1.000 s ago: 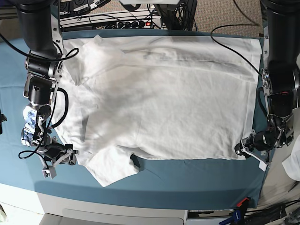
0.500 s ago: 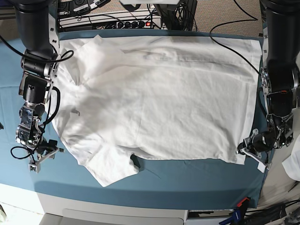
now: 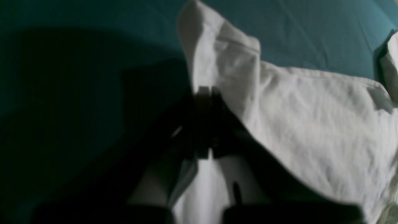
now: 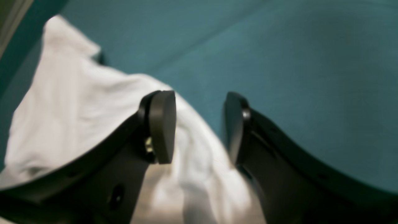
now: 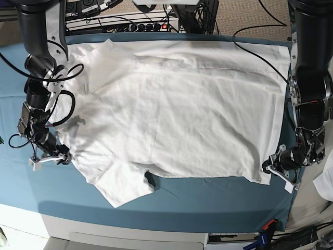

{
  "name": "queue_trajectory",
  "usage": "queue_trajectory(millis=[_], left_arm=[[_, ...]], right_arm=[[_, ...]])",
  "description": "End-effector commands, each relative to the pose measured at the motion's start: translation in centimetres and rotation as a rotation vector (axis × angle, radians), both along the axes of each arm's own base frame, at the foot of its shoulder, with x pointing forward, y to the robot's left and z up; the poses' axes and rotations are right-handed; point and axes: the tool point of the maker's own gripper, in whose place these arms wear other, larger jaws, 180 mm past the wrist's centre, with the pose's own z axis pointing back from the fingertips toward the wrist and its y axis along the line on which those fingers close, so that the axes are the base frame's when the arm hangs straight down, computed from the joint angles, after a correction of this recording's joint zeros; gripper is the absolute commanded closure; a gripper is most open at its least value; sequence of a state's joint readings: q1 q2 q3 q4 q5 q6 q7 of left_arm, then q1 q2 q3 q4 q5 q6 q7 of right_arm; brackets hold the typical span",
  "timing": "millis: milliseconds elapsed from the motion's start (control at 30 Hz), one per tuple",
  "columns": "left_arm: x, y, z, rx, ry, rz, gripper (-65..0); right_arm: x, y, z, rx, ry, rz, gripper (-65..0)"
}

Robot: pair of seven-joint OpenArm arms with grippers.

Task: Fold the T-shirt properly
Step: 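Grasp the sleeve-side edge of the shirt with both grippers, then lift the grasped edge and fold it over onto the shirt's other half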

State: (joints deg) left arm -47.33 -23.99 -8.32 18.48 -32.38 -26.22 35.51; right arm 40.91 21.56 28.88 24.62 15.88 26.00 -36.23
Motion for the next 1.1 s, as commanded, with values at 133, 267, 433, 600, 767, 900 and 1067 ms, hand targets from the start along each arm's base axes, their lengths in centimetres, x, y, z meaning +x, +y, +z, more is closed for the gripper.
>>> queue_trajectory(millis=[133,267,433,600,767,900,1067], left_arm=[[2.0,0.7,3.0,-0.004,-0.083,0.011,0.0],[1.9,0.7,3.0,-0.004,-0.083,0.012,0.0],[2.0,0.8,3.2,-0.019,-0.087,0.019,0.0],[1.9,1.0,6.1,-0.171,-0.173,-0.012,0.0],[0.4,1.2,6.6,-0.248,-0.142,-0.056,0.0],[-1.5,0.3,7.7,-0.373,-0.121,-0.142,0.0],[-3.4,1.2,9.8,-0.491,-0.104,-0.190,0.0]], right_arm=[[1.7,0.6,2.2,-0.019,-0.064,0.039,-26.4],[1.9,1.2,1.9,-0.073,-0.049,0.087,-26.2],[2.1,1.3,1.9,-0.154,-0.045,0.129,0.0],[2.3,0.9,3.9,-0.177,-0.089,0.165,0.0],[1.2,1.0,5.8,-0.267,-0.150,0.267,0.0],[-0.8,2.2,6.0,-0.272,-0.181,0.344,0.0],[-4.0,2.9,5.3,-0.287,-0.152,0.393,0.0]])
